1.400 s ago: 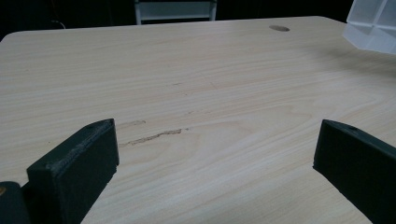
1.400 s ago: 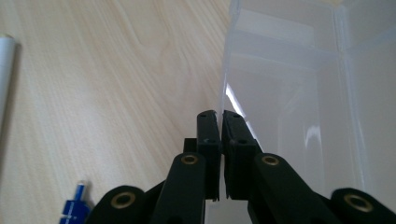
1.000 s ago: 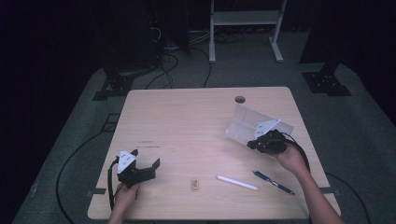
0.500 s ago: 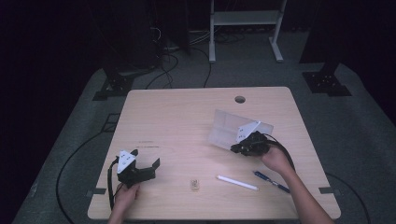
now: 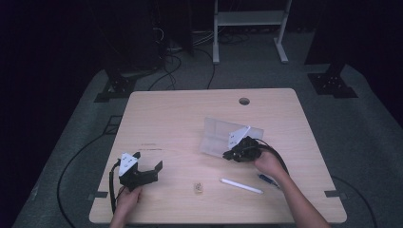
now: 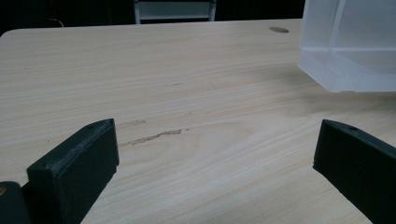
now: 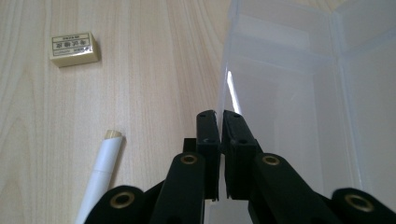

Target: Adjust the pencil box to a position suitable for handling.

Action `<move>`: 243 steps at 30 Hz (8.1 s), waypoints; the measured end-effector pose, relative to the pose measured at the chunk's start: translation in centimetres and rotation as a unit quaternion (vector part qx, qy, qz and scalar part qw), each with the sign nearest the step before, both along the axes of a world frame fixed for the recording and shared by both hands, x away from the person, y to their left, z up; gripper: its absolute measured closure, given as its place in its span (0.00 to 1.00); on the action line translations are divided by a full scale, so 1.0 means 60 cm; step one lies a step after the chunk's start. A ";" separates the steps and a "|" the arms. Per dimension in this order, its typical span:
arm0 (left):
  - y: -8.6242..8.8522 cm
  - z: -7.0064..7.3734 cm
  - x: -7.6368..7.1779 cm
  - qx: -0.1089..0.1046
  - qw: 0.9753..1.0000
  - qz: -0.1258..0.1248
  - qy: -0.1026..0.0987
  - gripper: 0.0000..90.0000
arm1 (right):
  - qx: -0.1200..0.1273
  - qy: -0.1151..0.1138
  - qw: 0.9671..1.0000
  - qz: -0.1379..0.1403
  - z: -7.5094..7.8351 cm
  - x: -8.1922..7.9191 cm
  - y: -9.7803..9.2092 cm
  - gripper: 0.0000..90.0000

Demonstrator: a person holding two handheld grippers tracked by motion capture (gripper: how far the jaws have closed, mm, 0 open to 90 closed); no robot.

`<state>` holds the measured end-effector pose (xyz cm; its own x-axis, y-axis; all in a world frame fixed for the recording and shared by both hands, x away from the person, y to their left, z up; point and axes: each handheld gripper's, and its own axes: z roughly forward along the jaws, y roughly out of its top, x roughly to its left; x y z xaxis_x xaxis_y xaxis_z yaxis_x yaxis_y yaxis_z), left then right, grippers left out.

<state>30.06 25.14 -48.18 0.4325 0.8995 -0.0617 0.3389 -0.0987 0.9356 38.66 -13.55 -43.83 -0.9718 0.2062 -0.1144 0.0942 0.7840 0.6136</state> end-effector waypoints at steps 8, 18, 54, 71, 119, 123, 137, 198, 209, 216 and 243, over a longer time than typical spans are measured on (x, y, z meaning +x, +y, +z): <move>-0.001 0.000 0.000 0.002 1.000 0.000 0.000 0.00 | 0.005 0.014 1.000 0.011 -0.013 0.003 0.023 0.95; -0.001 0.000 -0.001 0.002 1.000 -0.001 -0.001 0.00 | 0.000 0.033 0.999 0.023 -0.037 0.006 0.046 0.95; -0.002 0.000 -0.001 0.005 1.000 -0.002 0.000 0.00 | 0.046 0.094 0.994 -0.029 -0.033 0.003 0.011 0.65; -0.002 0.000 -0.001 0.007 1.000 -0.002 0.000 0.00 | 0.070 0.088 0.992 -0.060 -0.019 -0.031 -0.048 0.57; -0.003 0.000 -0.001 0.010 1.000 0.000 -0.001 0.00 | 0.112 0.077 0.980 -0.145 -0.025 -0.102 -0.183 0.48; -0.003 0.000 -0.002 0.011 1.000 0.000 -0.002 0.00 | 0.111 0.078 0.979 -0.155 -0.032 -0.110 -0.201 0.47; -0.004 0.000 -0.002 0.013 1.000 0.001 -0.002 0.00 | 0.103 0.076 0.975 -0.182 -0.046 -0.131 -0.238 0.47; -0.004 0.000 -0.002 0.014 1.000 0.001 -0.002 0.00 | 0.062 0.050 0.977 -0.196 -0.085 -0.182 -0.279 0.88; -0.004 0.000 -0.002 0.014 1.000 0.001 -0.002 0.00 | 0.087 0.056 0.975 -0.198 -0.072 -0.183 -0.286 0.88; -0.004 0.000 -0.002 0.014 1.000 0.001 -0.002 0.00 | 0.092 0.052 0.976 -0.192 -0.060 -0.183 -0.281 0.88; -0.004 0.000 -0.002 0.013 1.000 0.001 -0.001 0.00 | 0.100 0.048 0.982 -0.150 -0.005 -0.147 -0.222 0.88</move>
